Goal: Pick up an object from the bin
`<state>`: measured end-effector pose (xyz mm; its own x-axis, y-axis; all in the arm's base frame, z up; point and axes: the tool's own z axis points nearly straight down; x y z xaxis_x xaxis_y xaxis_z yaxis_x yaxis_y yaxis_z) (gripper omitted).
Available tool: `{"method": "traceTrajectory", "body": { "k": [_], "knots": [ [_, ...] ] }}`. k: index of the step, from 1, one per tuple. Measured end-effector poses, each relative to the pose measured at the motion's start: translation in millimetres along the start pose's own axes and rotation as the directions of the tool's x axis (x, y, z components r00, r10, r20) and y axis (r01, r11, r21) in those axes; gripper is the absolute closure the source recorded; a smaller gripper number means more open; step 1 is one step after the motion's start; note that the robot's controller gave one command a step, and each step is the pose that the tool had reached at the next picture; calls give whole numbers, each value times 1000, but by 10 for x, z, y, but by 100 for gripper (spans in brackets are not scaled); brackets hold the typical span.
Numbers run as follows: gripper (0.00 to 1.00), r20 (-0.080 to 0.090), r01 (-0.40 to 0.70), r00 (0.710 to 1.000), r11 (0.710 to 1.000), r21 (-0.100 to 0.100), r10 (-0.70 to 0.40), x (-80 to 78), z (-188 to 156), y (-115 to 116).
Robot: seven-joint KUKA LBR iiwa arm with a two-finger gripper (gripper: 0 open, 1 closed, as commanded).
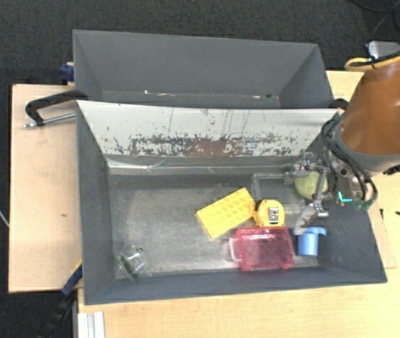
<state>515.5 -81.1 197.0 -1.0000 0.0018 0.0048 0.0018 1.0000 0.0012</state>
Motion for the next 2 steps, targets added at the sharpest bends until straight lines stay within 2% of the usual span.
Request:
{"method": "traceTrajectory", "body": {
  "k": [1, 2],
  "knots": [
    [0, 8, 1, 1000, 1000, 1, -1, -16, -37, 2],
    [0, 13, 80, 997, 997, 4, -80, -75, 148, 86]
  ]
}}
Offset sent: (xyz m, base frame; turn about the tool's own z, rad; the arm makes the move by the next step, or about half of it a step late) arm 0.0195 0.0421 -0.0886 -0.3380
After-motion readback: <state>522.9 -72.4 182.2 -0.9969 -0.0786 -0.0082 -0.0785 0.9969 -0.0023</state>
